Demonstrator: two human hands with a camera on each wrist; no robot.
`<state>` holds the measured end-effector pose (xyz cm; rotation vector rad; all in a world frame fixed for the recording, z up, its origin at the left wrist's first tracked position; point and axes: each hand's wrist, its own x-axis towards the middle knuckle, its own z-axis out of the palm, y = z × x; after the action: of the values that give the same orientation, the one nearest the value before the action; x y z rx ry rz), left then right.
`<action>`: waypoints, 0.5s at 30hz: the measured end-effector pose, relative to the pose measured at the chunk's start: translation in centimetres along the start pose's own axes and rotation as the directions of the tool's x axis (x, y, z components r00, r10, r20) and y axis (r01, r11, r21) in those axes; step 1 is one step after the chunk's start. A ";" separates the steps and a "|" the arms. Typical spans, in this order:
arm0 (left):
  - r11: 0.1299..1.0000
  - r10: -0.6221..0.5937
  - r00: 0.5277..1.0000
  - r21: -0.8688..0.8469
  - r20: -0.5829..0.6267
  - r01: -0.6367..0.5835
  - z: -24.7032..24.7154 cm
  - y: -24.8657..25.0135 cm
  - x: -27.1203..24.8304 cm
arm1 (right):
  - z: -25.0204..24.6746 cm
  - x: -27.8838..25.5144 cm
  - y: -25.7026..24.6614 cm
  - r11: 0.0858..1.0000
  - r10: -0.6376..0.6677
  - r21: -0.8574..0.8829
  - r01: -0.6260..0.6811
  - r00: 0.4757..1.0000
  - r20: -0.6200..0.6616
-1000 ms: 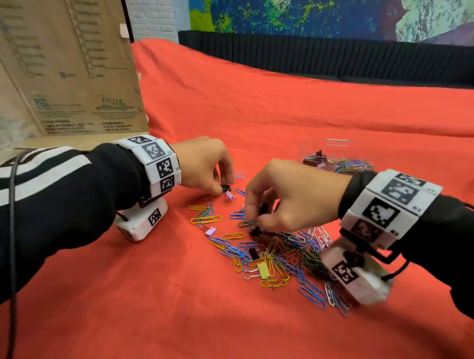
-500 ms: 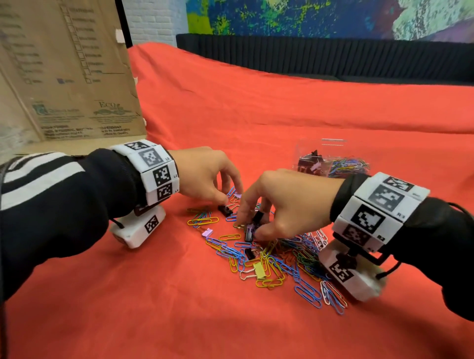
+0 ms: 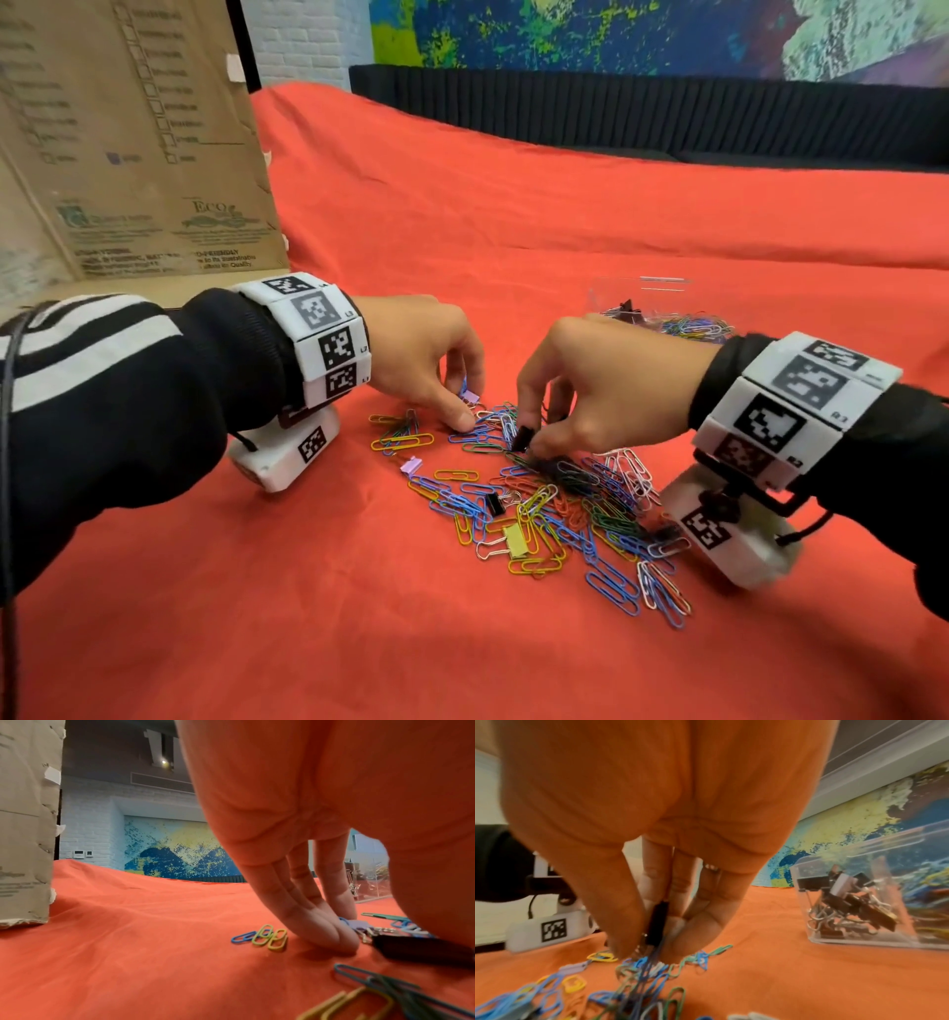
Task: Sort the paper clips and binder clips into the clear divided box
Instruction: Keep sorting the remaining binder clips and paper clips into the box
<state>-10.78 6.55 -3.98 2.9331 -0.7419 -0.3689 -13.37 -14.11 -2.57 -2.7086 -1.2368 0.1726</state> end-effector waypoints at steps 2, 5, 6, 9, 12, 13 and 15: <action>1.000 -0.014 1.000 -0.026 0.024 0.015 -0.1 0.2 0.0 | -0.3 -0.1 0.4 0.999 0.018 0.029 -0.018 1.000 0.000; 0.997 -0.028 0.998 -0.064 0.060 0.032 -0.1 0.5 0.0 | -0.6 -0.3 1.1 0.996 0.058 0.066 -0.058 0.998 0.003; 0.998 -0.032 0.998 -0.053 0.055 0.035 -0.1 0.6 0.0 | -0.7 -0.3 1.4 0.995 0.069 0.071 -0.069 0.998 0.006; 0.999 -0.040 0.999 -0.016 0.013 0.040 -0.1 0.8 -0.3 | -0.9 -0.6 2.1 0.991 0.103 0.080 -0.103 0.995 0.003; 0.999 -0.042 0.999 0.026 -0.011 0.042 -0.2 1.1 -0.7 | -1.0 -0.6 3.0 0.985 0.135 0.111 -0.135 0.991 0.004; 0.998 -0.040 0.999 0.037 -0.014 0.041 -0.2 1.2 -0.8 | -1.0 -0.6 3.3 0.982 0.144 0.119 -0.143 0.990 0.005; 0.998 -0.037 0.999 0.042 -0.018 0.038 -0.2 1.4 -1.1 | -1.0 -0.6 3.7 0.980 0.161 0.121 -0.160 0.987 0.003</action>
<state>-12.28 5.84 -3.38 2.9892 -0.7019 -0.3341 -10.81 -17.07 -2.29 -2.6993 -0.9710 0.2489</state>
